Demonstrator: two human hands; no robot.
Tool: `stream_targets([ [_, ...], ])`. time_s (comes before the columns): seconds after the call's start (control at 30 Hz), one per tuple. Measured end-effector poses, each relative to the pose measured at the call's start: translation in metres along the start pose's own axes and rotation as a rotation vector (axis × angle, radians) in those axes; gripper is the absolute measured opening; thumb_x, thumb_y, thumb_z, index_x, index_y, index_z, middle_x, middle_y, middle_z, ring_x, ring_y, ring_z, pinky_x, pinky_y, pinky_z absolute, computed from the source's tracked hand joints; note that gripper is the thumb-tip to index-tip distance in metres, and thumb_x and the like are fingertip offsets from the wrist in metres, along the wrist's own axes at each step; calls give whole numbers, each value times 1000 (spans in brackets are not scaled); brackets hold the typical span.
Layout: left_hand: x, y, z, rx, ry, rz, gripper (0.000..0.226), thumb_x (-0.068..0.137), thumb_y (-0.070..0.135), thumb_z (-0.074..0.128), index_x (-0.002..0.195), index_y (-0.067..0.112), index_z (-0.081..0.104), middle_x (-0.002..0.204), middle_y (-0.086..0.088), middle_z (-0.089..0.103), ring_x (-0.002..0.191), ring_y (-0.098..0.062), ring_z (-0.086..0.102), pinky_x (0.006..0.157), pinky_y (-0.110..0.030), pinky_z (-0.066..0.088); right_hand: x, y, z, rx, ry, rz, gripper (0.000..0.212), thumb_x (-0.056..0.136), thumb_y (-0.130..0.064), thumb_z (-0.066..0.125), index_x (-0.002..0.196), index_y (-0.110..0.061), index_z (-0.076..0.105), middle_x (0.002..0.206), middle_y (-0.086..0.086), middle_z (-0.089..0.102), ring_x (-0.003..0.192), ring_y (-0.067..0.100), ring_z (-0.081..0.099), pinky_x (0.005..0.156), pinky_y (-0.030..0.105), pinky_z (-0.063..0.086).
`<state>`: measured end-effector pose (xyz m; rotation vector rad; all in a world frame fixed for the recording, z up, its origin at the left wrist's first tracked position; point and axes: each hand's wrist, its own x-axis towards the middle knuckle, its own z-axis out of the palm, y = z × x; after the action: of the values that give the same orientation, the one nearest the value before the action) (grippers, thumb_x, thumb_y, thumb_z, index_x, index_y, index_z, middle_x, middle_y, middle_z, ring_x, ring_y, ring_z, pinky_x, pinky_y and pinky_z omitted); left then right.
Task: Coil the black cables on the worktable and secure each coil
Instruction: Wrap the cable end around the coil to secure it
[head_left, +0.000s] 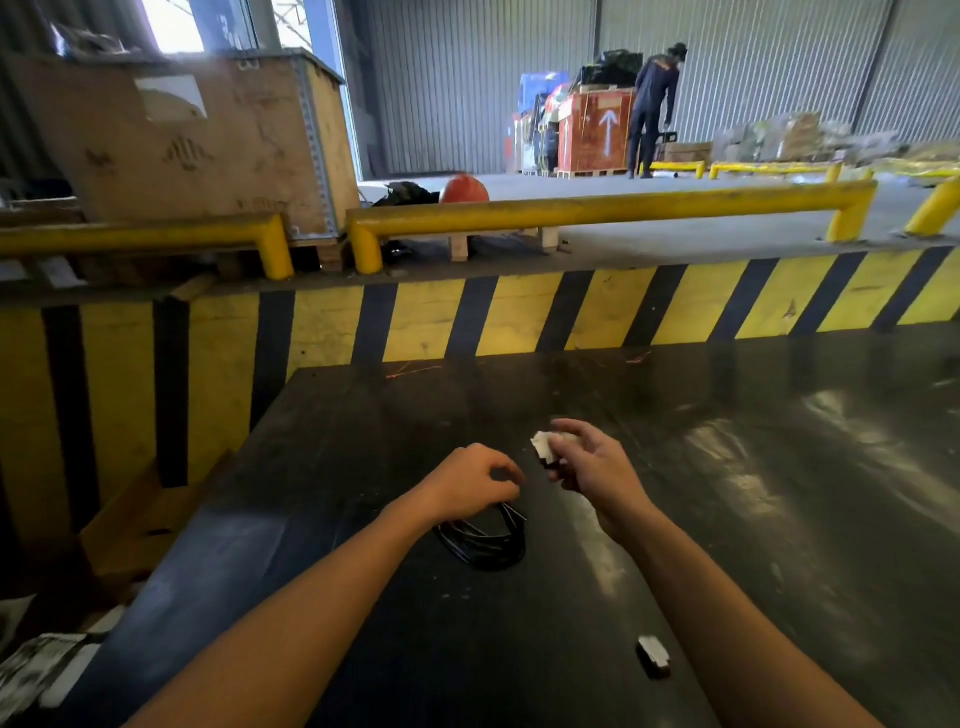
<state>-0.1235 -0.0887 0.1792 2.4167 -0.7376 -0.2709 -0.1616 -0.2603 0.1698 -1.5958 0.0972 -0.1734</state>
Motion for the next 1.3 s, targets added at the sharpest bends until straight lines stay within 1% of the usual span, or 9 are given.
stream_targets([
  [0.2,5,48,-78,-113,111,172,24,91,12,57,113,10,66,75,9,61,49,6,56,47,-6,39,8,-87,-8,-214,-63,-278,11,88,-15,60,95,-15,68,78,-1,65,67,5,56,61,17,43],
  [0.3,6,59,-106,-180,148,230,15,90,18,60,100,23,69,72,-12,62,42,-8,45,38,-16,36,14,-118,-15,-426,-116,-465,13,88,-15,60,94,-16,71,84,-3,68,74,1,60,69,15,46],
  [0.37,6,65,-121,-227,138,252,13,89,21,60,91,30,69,71,-21,54,41,-10,39,38,-20,32,19,-137,-17,-559,-186,-573,13,88,-14,60,95,-18,71,88,-1,70,80,5,62,73,17,48],
  [0.5,0,74,-142,-328,60,281,13,92,22,58,92,27,70,59,-11,36,39,-9,30,38,-18,29,28,-162,-14,-679,-284,-667,15,87,-13,60,97,-13,72,88,6,72,80,13,64,71,20,49],
  [0.6,1,72,-150,-366,40,285,20,94,24,55,98,9,66,67,-15,35,42,-11,27,39,-18,30,33,-174,-8,-648,-315,-693,14,87,-10,61,96,-11,72,81,-3,69,72,3,61,67,13,47],
  [0.7,5,71,-154,-414,55,293,29,95,23,52,101,-6,58,55,-9,33,40,-9,27,39,-19,28,38,-177,-1,-637,-224,-742,13,84,-13,65,96,-13,69,80,-8,65,70,2,60,66,15,46],
  [0.83,14,68,-157,-489,137,311,25,94,24,53,99,1,62,57,-7,31,39,-8,27,39,-19,28,36,-174,4,-655,26,-840,10,80,-24,69,89,-24,64,82,-13,61,71,9,60,63,24,51],
  [1.1,24,66,-150,-584,150,360,20,94,25,53,90,14,69,80,-20,47,41,-11,27,39,-20,25,36,-167,6,-894,15,-927,20,80,-24,69,99,-18,70,105,-5,61,79,6,58,68,14,49],
  [1.3,28,67,-144,-601,153,324,21,95,25,52,90,10,66,60,-7,38,42,-11,27,40,-21,23,39,-165,5,-944,-13,-958,20,83,-17,66,102,-15,70,103,-2,65,77,5,57,67,8,44],
])
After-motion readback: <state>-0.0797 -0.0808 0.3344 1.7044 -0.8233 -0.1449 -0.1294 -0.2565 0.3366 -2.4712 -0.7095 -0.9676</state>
